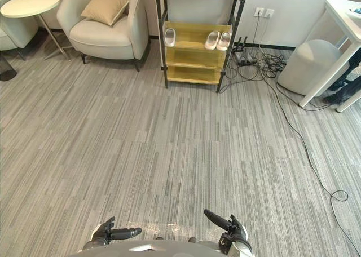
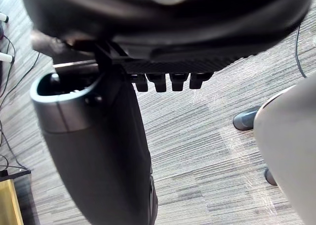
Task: Organize the slippers on the shoe rack
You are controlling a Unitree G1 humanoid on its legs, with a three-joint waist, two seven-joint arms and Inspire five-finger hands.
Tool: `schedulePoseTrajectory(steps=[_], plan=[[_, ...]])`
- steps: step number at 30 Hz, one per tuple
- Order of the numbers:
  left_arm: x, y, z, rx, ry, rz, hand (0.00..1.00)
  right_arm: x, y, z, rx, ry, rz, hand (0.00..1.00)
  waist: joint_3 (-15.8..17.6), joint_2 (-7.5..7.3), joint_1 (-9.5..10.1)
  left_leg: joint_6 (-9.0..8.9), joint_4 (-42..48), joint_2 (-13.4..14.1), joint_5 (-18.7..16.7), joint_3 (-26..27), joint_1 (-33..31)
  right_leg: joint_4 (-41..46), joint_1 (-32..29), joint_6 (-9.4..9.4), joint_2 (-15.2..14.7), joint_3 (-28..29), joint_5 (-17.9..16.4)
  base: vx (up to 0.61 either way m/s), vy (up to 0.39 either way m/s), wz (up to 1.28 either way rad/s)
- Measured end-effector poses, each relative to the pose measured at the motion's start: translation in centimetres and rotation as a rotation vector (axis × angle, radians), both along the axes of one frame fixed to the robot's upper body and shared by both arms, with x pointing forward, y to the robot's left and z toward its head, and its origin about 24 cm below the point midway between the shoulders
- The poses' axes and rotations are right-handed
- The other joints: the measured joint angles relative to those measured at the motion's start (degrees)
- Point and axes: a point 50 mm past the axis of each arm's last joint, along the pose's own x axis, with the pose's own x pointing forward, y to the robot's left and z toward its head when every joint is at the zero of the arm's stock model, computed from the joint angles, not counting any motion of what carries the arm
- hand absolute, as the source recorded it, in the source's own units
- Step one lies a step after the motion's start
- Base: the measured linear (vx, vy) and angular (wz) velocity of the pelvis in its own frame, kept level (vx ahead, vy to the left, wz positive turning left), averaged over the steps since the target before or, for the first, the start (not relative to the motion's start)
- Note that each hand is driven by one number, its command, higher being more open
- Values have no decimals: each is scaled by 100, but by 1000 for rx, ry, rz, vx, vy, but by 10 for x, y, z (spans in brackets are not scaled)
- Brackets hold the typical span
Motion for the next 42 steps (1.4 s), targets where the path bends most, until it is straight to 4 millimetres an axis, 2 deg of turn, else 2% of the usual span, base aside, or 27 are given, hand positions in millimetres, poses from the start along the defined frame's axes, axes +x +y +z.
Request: schedulePoseTrajectory(steps=[4,9,19,37,40,42], plan=[[0,0,0,1,-2,-2,100,0,0,0,0,1,2,100,4,-4,2,58,-27,-7,40,2,13,-68,31,-20,0,-17,13,-67,-32,-1],[1,0,0,6,-1,-20,100,0,1,0,0,0,7,100,18,-11,3,56,-191,-11,154,9,69,-77,18,-21,7,-66,13,-62,-34,2],[1,0,0,7,-1,-23,100,1,1,0,2,-2,7,100,28,-27,5,67,-294,-16,166,122,119,-125,9,-22,11,-4,14,-29,-16,-5],[2,1,1,9,-3,-36,100,1,1,0,4,-5,6,100,44,-52,6,-91,-209,-7,56,252,120,-189,18,-49,10,95,34,-27,-16,-3],[3,1,1,9,-6,-37,100,2,1,0,7,-10,3,100,49,-49,6,-75,-146,5,30,338,50,-239,-16,-89,24,175,60,-53,-36,-14],[7,2,2,12,-14,-39,100,2,1,0,18,-14,-24,100,70,-62,1,-52,167,47,-124,349,-148,-238,-63,-96,40,174,63,-49,-53,-2]])
